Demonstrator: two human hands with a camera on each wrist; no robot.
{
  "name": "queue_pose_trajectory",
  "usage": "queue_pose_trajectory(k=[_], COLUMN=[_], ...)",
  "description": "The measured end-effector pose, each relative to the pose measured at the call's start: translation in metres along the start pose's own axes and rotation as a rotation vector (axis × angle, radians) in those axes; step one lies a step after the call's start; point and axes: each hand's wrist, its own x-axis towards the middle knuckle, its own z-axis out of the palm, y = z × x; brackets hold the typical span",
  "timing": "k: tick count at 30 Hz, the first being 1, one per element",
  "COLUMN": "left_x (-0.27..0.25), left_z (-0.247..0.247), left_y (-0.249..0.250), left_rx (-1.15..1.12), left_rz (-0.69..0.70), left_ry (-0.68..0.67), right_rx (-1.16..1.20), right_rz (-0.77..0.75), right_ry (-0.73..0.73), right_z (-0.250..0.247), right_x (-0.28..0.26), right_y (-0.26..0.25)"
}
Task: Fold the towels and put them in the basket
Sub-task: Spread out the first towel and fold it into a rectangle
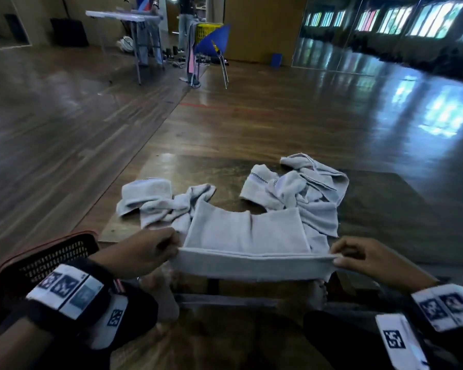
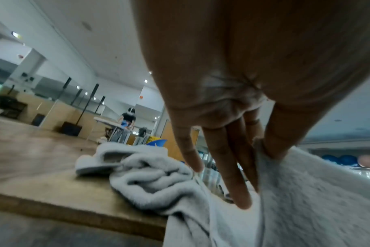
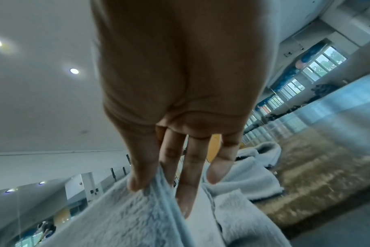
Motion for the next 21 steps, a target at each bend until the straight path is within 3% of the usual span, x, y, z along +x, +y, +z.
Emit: queue_pose_trajectory(k=[4, 8, 11, 16, 21], left_x=[0.028, 0.064, 0.093, 0.132, 0.153], left_z=[0.011, 0.011, 0.017, 0.033, 0.037], left_y=[-0.019, -0.039, -0.053, -0.064, -0.071], left_rx=[0.064, 0.227, 0.218, 0.204, 0.335], left_rz=[-0.078, -0.128, -0.115, -0.132, -0.222], left_ry=[-0.01, 0.131, 0.227, 0.215, 0.05], right_rx=[-0.059, -0.201, -0.393, -0.765, -0.857], right_rz=[0.005, 0.042, -0.065, -0.141, 0.04], right_ry=[0.144, 0.357, 0.465, 0.403, 0.273], right_z=[0.011, 0.023, 0.029, 0.033, 0.027], right_x=[0.029, 0.071, 0.098, 0.138, 0.151], right_y=[0.017, 0.021, 0.022, 0.017, 0.024])
